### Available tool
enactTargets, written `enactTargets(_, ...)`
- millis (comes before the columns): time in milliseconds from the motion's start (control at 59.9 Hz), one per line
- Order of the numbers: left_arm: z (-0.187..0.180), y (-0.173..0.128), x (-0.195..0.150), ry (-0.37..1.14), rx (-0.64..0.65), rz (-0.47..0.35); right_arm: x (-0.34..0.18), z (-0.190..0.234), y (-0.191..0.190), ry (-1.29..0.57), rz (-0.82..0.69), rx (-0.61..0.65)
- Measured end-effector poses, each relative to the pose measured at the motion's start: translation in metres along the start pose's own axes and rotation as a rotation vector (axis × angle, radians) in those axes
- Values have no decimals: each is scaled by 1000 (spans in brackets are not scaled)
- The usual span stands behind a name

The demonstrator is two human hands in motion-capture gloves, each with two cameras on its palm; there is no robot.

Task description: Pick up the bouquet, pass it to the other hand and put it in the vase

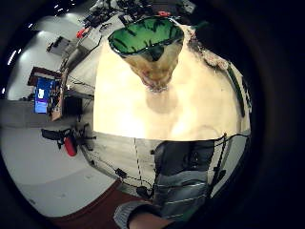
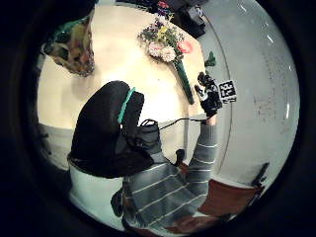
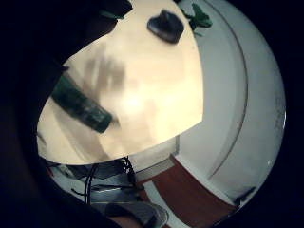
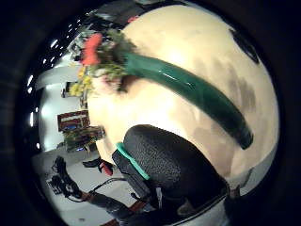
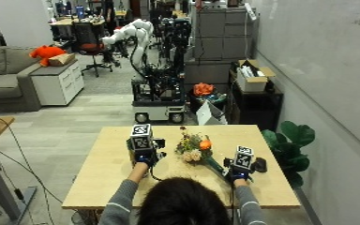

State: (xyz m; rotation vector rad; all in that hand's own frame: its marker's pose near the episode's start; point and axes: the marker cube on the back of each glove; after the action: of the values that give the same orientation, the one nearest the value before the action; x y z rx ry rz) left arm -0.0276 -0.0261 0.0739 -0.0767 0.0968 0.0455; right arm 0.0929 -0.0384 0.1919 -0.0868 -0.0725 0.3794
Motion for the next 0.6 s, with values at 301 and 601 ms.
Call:
enactTargets(301, 10, -2, 3, 3, -24, 4, 12, 54, -12, 29, 47, 96)
enactTargets(601, 13, -1, 2, 6, -23, 3, -28, 22, -28, -163, -233, 346)
